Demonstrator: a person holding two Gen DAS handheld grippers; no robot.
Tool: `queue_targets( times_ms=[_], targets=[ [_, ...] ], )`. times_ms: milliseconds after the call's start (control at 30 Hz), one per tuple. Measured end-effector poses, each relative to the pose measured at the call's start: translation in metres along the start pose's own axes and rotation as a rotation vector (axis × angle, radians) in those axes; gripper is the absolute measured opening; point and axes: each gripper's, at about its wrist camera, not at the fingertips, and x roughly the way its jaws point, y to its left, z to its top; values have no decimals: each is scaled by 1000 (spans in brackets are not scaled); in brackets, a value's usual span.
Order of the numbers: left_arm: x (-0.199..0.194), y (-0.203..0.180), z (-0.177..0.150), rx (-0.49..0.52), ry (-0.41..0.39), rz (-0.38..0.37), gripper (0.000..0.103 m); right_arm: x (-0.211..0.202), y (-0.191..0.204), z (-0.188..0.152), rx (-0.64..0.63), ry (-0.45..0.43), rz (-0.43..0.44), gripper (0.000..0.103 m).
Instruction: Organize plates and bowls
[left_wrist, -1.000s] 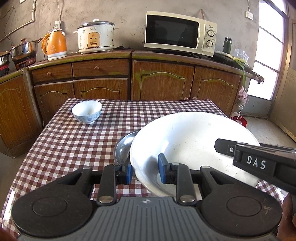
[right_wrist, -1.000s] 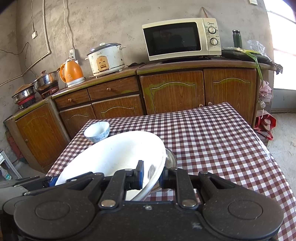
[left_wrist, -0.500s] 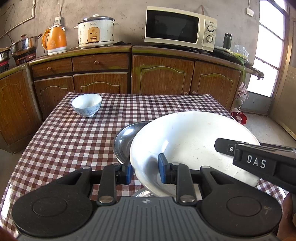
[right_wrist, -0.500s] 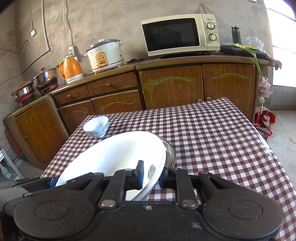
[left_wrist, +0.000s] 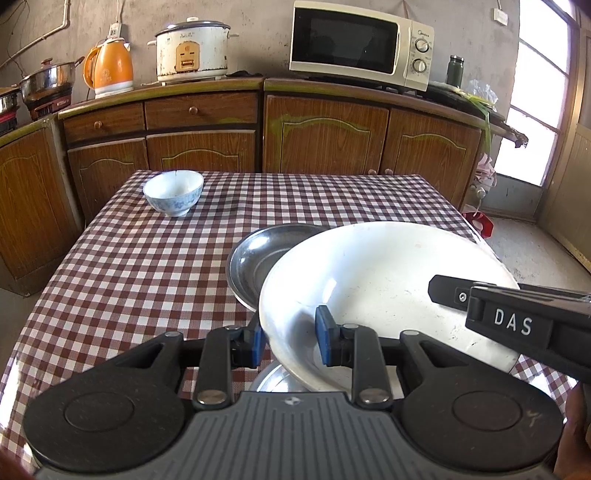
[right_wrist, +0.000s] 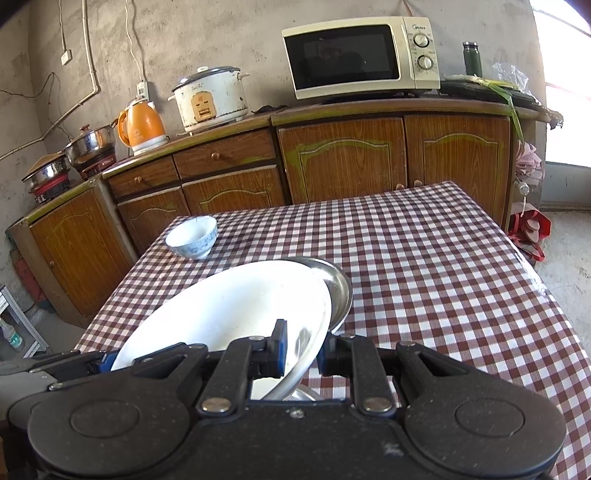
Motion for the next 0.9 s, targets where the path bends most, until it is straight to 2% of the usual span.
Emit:
queue_targets(
  times_ms=[900],
  targets=[
    [15,7,-38,-2,113,5,28,14,-1,-47,23,115,-7,21]
  ],
)
